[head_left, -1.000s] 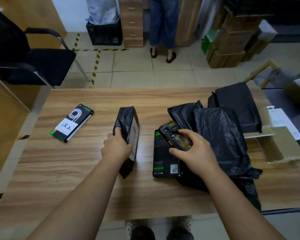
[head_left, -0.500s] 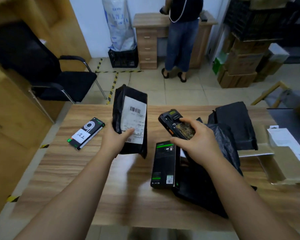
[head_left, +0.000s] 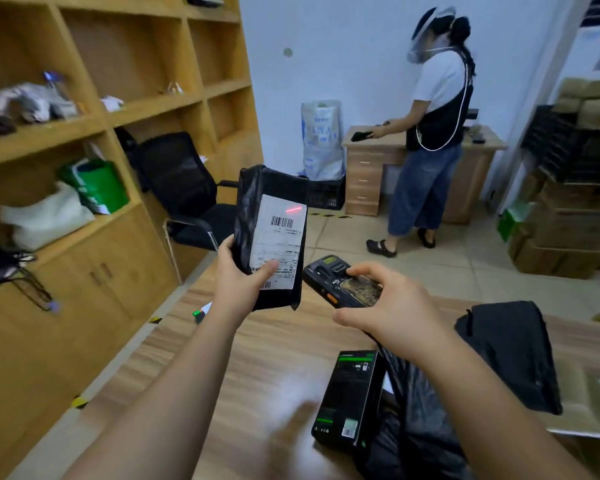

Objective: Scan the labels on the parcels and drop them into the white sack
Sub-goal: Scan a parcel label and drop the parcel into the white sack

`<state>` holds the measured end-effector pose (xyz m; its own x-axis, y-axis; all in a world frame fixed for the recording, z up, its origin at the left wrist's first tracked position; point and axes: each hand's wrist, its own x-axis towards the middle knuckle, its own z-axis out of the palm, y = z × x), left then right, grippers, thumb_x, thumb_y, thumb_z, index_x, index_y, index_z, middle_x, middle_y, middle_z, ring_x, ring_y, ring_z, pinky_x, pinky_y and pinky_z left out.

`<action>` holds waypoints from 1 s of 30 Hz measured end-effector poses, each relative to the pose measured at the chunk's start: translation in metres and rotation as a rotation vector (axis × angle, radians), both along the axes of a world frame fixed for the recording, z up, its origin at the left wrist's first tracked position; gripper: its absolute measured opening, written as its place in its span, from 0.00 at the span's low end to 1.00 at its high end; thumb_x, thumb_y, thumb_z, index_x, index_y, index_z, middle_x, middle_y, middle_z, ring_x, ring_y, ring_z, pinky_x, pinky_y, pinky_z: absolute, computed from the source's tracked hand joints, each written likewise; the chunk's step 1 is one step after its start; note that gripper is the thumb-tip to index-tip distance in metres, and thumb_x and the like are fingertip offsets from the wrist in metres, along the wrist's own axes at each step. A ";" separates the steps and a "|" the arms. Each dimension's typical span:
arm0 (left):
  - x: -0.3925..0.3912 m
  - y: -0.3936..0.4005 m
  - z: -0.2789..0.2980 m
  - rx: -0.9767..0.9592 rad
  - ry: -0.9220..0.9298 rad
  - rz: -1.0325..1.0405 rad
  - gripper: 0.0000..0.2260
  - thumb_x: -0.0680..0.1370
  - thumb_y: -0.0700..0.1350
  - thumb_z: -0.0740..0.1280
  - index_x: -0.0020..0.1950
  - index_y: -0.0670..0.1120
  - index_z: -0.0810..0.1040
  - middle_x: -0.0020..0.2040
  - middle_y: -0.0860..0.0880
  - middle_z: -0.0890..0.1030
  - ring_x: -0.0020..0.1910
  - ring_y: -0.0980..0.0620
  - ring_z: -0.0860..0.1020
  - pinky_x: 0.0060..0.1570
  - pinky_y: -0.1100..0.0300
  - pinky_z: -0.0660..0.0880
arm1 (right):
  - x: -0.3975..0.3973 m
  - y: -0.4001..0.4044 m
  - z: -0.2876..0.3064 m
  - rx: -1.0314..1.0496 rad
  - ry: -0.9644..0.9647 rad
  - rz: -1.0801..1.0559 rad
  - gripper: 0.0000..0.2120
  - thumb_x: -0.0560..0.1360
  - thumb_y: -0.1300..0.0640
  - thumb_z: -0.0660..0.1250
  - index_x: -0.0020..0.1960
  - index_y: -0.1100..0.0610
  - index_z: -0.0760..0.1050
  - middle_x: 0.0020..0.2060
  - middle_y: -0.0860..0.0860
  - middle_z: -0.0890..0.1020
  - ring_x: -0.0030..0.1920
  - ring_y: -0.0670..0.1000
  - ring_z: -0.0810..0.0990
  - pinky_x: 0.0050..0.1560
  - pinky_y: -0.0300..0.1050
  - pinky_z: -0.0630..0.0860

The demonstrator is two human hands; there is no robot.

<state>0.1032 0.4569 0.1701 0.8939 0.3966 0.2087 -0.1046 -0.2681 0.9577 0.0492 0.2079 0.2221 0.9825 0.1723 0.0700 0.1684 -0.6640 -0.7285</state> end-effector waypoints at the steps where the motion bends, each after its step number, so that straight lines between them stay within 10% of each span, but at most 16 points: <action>1: -0.002 0.002 0.000 0.009 -0.009 0.018 0.36 0.69 0.46 0.80 0.70 0.53 0.64 0.64 0.52 0.75 0.63 0.52 0.76 0.63 0.46 0.75 | -0.001 0.002 0.001 -0.003 0.017 0.011 0.27 0.62 0.42 0.78 0.59 0.37 0.74 0.48 0.39 0.79 0.44 0.44 0.80 0.48 0.47 0.79; 17: -0.004 0.069 0.005 0.025 -0.045 0.000 0.36 0.72 0.46 0.76 0.75 0.53 0.62 0.65 0.54 0.74 0.63 0.53 0.74 0.62 0.51 0.74 | -0.010 0.066 0.005 0.072 0.055 0.007 0.26 0.64 0.46 0.79 0.59 0.37 0.75 0.44 0.36 0.78 0.39 0.42 0.81 0.44 0.43 0.80; 30: 0.033 0.106 0.027 -0.077 0.183 -0.520 0.24 0.68 0.48 0.80 0.59 0.52 0.72 0.52 0.52 0.83 0.46 0.52 0.84 0.45 0.54 0.81 | -0.035 0.103 -0.007 0.038 -0.261 -0.454 0.30 0.66 0.47 0.80 0.65 0.42 0.74 0.52 0.39 0.75 0.50 0.42 0.75 0.48 0.38 0.71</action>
